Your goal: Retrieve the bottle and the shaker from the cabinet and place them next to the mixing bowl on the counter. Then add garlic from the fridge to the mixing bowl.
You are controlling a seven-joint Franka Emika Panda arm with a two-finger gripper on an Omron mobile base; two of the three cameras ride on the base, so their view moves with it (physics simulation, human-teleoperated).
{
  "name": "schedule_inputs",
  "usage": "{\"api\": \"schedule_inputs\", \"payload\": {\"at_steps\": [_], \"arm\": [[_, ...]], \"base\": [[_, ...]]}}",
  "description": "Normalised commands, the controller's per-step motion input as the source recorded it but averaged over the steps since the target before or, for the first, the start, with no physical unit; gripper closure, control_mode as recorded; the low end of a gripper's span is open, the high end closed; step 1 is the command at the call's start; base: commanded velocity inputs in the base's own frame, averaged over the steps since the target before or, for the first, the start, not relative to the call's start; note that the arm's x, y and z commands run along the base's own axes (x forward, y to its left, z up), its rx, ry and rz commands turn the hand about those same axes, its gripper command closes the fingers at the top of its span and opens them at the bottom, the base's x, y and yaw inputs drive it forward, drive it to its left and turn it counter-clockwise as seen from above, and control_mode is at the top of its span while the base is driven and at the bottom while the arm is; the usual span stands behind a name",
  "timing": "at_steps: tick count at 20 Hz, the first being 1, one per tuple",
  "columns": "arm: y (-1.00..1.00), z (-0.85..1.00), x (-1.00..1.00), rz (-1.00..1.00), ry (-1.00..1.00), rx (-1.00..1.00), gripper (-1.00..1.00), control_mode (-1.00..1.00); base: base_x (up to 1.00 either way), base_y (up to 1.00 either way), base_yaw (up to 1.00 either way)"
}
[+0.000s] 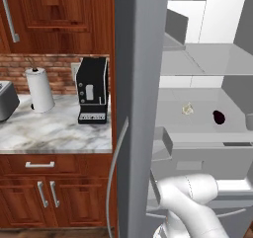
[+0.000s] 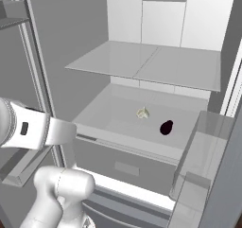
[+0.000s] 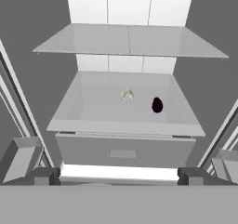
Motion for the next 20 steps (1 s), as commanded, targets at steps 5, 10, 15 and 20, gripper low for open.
{"api": "schedule_inputs", "payload": {"at_steps": [5, 10, 15, 20], "arm": [[0.0, -0.71, -0.32, 0.0, 0.16, 0.0, -1.0, -1.0], [0.0, -0.45, -0.02, -0.03, 0.16, 0.0, -1.0, -1.0], [0.0, -0.29, 0.41, -0.15, 0.2, -0.01, -1.0, -1.0], [-0.02, 0.0, 1.0, -0.1, 0.1, -0.02, -1.0, -1.0]], "base": [[0.0, 0.0, 0.0], [0.0, 0.0, 0.0], [0.0, 0.0, 0.0], [0.0, 0.0, 0.0]]}}
